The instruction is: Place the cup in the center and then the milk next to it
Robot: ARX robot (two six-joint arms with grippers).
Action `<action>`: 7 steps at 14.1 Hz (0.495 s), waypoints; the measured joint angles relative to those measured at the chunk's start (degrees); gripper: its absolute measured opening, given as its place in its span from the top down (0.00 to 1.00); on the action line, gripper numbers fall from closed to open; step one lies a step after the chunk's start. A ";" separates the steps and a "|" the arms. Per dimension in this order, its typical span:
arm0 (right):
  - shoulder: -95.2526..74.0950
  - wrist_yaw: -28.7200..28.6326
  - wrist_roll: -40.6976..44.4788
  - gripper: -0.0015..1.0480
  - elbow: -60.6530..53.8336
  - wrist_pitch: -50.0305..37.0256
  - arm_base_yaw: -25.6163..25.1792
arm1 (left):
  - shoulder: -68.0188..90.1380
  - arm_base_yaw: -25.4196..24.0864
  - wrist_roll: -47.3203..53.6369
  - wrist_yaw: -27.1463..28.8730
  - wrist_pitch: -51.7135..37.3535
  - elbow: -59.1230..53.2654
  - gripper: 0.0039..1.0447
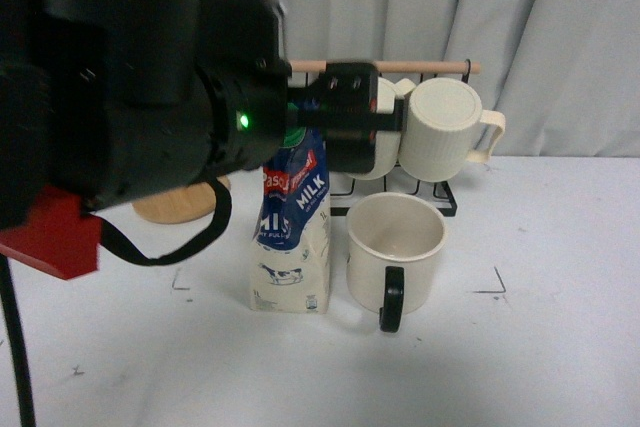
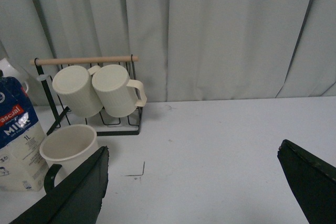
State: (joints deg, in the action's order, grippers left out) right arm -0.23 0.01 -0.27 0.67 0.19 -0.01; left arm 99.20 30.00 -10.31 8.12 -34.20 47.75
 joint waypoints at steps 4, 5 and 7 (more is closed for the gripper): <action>0.00 -0.02 0.00 0.06 0.00 0.00 0.00 | -15.78 0.33 0.66 0.68 -3.43 -8.04 0.06; 0.00 0.00 0.00 0.06 0.00 0.00 0.00 | -19.23 -0.85 1.11 0.63 -3.15 -9.42 0.06; 0.00 -0.02 0.00 0.06 0.00 0.00 0.00 | -30.58 -3.85 6.43 12.70 0.31 -14.69 0.23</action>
State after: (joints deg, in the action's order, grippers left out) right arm -0.23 -0.01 -0.27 0.67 0.19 -0.01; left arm 68.62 26.15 -3.88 20.82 -33.89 33.06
